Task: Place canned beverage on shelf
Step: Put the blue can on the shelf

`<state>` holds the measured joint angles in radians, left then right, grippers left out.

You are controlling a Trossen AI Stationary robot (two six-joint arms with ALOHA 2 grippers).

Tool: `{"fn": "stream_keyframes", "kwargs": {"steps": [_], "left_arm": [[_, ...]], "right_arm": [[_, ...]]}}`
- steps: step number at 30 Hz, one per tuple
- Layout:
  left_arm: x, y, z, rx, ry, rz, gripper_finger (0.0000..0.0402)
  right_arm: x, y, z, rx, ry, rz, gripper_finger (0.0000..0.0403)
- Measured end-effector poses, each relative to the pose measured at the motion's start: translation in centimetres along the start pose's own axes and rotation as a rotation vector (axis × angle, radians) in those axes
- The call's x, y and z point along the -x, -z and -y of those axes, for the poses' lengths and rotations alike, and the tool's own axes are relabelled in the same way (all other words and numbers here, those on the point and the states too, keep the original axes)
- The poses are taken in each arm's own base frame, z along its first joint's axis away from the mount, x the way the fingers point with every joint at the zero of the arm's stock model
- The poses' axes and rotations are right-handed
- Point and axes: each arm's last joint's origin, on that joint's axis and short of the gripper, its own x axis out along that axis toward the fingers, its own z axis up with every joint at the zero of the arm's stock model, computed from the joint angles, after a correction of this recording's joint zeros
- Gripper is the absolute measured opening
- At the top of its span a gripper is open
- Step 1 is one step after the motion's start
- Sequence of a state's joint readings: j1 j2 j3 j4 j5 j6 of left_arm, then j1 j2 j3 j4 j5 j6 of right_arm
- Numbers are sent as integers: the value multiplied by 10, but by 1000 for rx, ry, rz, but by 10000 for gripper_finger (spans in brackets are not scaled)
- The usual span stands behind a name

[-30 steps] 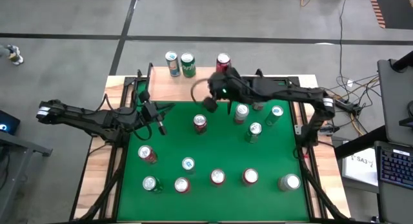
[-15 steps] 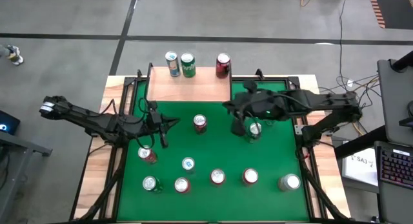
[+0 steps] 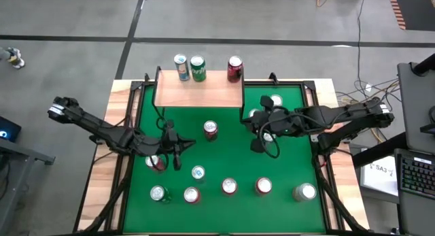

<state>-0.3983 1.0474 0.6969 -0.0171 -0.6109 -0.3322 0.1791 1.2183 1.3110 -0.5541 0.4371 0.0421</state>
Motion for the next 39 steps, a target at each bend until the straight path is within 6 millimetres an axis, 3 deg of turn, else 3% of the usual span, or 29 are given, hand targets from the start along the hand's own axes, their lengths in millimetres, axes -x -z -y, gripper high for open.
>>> {"fn": "stream_keyframes", "kwargs": {"steps": [6, 14, 31, 39], "left_arm": [[-5, -8, 9, -63, -18, -74, 2], [-12, -4, 12, -147, -36, -133, 1], [-30, 6, 8, -292, -86, -191, 2], [-24, -2, 12, -294, 76, -230, 2]], "right_arm": [[-11, 25, -8, 32, -84, -72, 9], [-19, 41, -11, 16, -94, -119, 9], [-39, 65, -19, 31, -100, -34, 9], [-41, 65, -20, -6, -100, -9, 9]]}}
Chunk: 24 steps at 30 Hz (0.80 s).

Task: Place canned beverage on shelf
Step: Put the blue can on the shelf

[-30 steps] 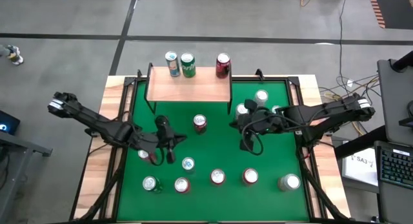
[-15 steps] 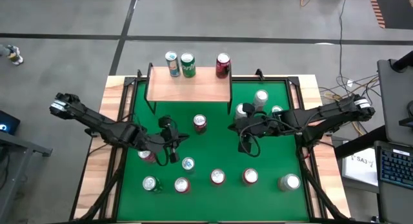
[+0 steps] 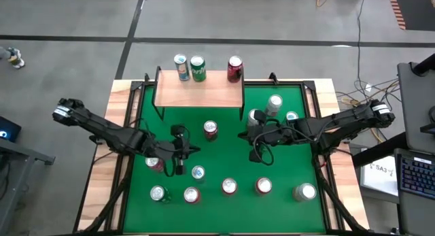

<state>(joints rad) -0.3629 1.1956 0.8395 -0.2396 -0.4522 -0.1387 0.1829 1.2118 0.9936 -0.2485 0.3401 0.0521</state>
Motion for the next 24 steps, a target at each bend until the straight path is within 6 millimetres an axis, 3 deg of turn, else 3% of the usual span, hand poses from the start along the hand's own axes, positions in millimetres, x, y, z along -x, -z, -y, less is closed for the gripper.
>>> {"fn": "stream_keyframes", "kwargs": {"steps": [11, 24], "left_arm": [[1, 1, 3, -18, 112, -40, 2], [2, 1, 5, 17, 201, -58, 3]], "right_arm": [[0, -1, 0, -13, -1, 11, 9], [2, -19, 0, 62, 2, 194, 9]]}}
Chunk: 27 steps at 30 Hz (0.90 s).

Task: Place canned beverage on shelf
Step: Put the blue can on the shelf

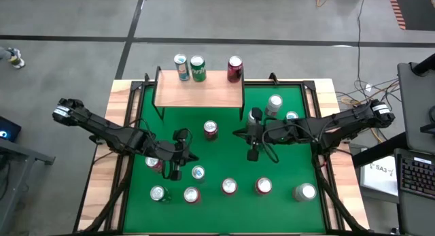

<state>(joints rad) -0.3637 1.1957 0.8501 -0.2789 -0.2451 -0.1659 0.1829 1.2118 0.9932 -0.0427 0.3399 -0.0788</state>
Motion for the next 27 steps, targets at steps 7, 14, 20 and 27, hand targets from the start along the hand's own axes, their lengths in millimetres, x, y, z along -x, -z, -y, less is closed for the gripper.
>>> {"fn": "stream_keyframes", "kwargs": {"steps": [7, 14, 20, 27], "left_arm": [[0, 0, 2, 29, 34, 0, 65], [-1, 1, 14, 14, 70, 8, 178], [-14, 4, 23, 2, 87, -1, 241], [-29, 12, 27, 24, 67, -59, 253]], "right_arm": [[1, -4, 1, -46, 0, 9, 9], [1, -2, 0, -93, -8, -15, 9], [1, 3, 0, -127, -11, -59, 9], [1, 6, -1, -144, -34, -91, 9]]}}
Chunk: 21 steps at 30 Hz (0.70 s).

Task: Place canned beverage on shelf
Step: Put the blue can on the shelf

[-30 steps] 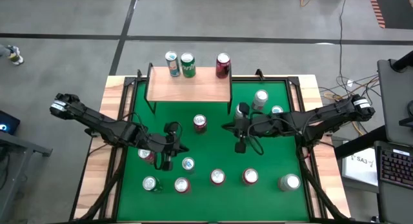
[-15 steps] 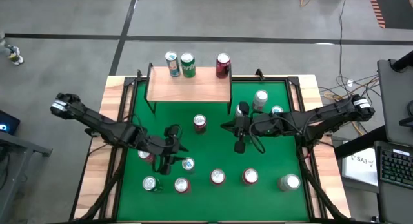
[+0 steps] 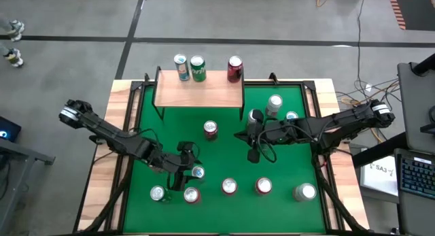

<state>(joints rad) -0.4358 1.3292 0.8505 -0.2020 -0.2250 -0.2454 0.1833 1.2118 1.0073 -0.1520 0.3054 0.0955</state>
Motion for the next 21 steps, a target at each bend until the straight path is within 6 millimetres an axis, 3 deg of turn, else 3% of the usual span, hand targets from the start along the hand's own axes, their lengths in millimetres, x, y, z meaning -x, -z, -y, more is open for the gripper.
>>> {"fn": "stream_keyframes", "kwargs": {"steps": [21], "left_arm": [[-19, 9, 3, 25, -17, -64, 248]], "right_arm": [[0, 0, -1, 0, -25, -7, 9]]}}
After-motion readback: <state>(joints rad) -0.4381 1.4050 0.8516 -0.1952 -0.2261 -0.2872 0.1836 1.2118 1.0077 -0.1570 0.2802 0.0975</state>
